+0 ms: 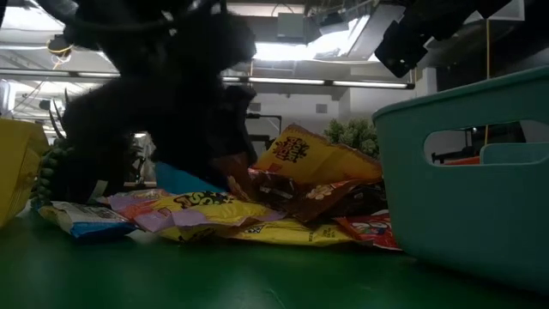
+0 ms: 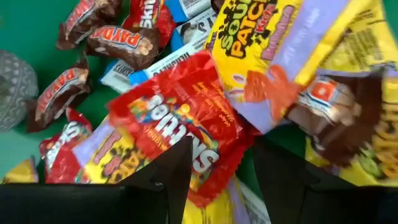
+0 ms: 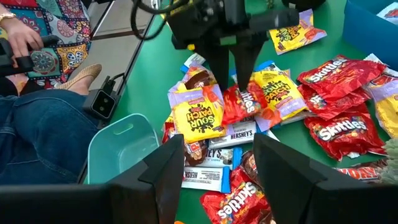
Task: Sort candy
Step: Put the red candy into the orange bin
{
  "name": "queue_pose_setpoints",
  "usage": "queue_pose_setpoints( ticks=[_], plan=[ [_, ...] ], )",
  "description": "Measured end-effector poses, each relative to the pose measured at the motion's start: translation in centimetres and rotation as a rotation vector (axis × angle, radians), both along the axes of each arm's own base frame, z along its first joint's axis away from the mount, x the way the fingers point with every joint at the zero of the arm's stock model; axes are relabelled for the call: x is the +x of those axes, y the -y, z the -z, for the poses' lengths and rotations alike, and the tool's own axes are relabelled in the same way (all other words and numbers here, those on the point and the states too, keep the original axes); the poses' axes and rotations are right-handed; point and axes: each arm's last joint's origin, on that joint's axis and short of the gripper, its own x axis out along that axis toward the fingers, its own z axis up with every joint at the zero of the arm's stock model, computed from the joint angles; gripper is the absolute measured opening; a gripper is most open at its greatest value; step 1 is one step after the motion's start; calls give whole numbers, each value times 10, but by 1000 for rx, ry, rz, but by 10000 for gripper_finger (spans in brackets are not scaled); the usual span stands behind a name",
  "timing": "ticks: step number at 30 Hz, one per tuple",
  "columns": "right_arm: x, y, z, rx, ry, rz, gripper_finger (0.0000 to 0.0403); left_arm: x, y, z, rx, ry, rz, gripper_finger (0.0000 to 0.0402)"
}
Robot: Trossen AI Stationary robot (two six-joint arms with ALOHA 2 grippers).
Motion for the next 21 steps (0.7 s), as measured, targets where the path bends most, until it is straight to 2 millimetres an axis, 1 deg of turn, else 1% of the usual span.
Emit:
queue_pose_setpoints(
  ticks=[3, 9, 14, 21],
  plan=[
    [0, 0, 0, 0, 0, 0, 193, 2, -1, 6, 17, -5, -16, 157],
    [0, 0, 0, 0, 1, 0, 193, 3, -2, 7, 21, 3, -26, 149],
    [0, 0, 0, 0, 1, 0, 193, 4, -5, 7, 29, 8, -44, 125],
    [0, 0, 0, 0, 1, 0, 193, 7, -14, 7, 20, 8, -73, 87]
  ],
)
